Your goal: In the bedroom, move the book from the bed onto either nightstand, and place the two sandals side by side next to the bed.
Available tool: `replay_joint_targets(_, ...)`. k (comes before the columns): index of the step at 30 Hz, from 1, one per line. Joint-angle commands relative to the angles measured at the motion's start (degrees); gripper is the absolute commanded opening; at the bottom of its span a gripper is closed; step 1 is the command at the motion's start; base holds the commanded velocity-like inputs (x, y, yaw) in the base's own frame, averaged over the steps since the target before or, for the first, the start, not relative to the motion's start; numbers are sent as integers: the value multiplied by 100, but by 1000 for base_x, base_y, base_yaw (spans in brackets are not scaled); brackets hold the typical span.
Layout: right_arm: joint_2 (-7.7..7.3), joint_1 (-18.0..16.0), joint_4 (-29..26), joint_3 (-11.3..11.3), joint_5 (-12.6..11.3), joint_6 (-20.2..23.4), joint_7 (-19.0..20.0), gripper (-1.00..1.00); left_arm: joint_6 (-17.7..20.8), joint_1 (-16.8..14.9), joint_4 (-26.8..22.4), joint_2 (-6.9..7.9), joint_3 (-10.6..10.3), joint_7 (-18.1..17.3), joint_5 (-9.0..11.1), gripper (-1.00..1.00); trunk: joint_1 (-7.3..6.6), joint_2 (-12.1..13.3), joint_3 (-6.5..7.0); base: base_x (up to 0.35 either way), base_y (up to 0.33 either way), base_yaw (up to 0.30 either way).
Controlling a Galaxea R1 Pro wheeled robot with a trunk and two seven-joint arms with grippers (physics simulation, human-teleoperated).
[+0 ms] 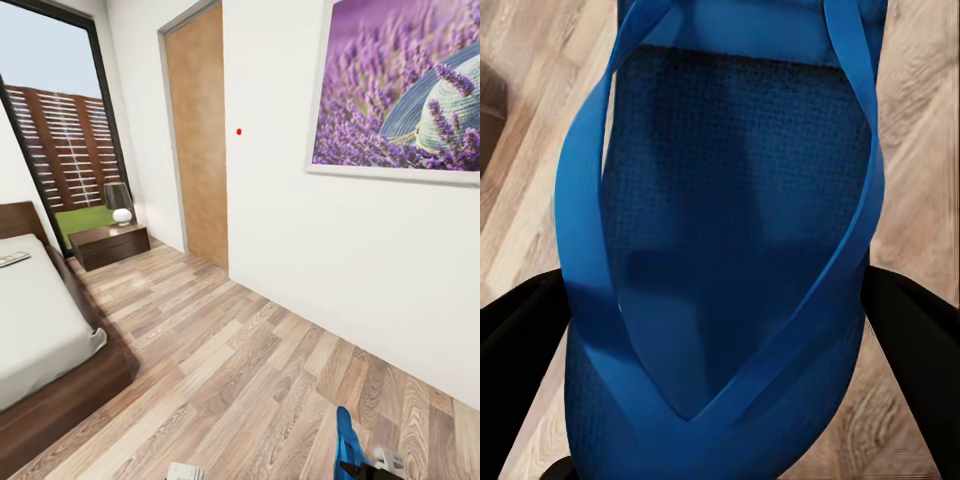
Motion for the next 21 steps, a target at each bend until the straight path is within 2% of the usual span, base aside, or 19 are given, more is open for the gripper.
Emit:
replay_joint_targets(1, 0, -3, -1, -55, -12, 51, 27, -100, -20, -4, 5, 4, -36, -3, 44, 100, -1, -3, -5, 0, 0, -300)
replay_joint_targets(21, 0, -3, -1, -55, -12, 51, 26, -100, -20, -4, 5, -3, -37, -3, 44, 100, -1, -3, -5, 0, 0, -300)
